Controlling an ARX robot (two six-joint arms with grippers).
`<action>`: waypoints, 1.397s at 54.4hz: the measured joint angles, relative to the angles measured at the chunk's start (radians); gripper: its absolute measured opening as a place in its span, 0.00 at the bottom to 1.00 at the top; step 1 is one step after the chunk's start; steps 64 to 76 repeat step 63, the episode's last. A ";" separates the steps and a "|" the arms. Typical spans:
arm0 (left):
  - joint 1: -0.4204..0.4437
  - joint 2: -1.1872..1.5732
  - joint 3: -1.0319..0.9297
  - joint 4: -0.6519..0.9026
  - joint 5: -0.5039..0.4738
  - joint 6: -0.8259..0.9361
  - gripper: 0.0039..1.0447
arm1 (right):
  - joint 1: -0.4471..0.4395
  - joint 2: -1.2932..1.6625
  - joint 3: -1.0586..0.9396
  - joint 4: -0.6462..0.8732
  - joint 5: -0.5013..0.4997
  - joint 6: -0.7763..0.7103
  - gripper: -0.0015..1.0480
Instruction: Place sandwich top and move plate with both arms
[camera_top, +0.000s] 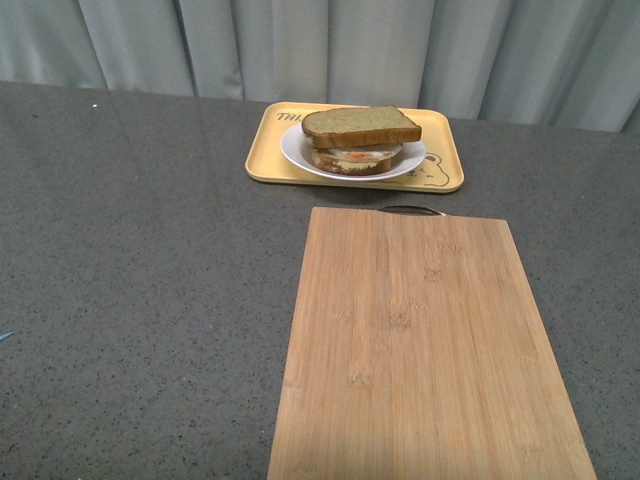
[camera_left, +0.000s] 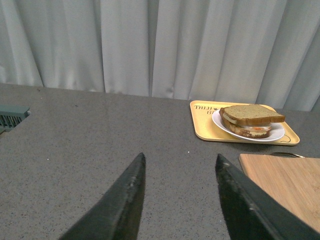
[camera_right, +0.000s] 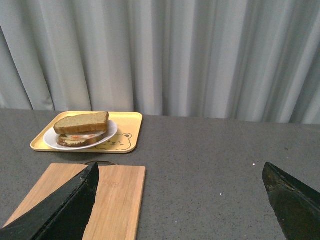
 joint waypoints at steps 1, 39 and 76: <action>0.000 0.000 0.000 0.000 0.000 0.000 0.46 | 0.000 0.000 0.000 0.000 0.000 0.000 0.91; 0.000 0.000 0.000 0.000 0.000 0.000 0.94 | 0.000 0.000 0.000 0.000 0.000 0.000 0.91; 0.000 0.000 0.000 0.000 0.000 0.001 0.94 | 0.000 0.000 0.000 0.000 0.000 0.000 0.91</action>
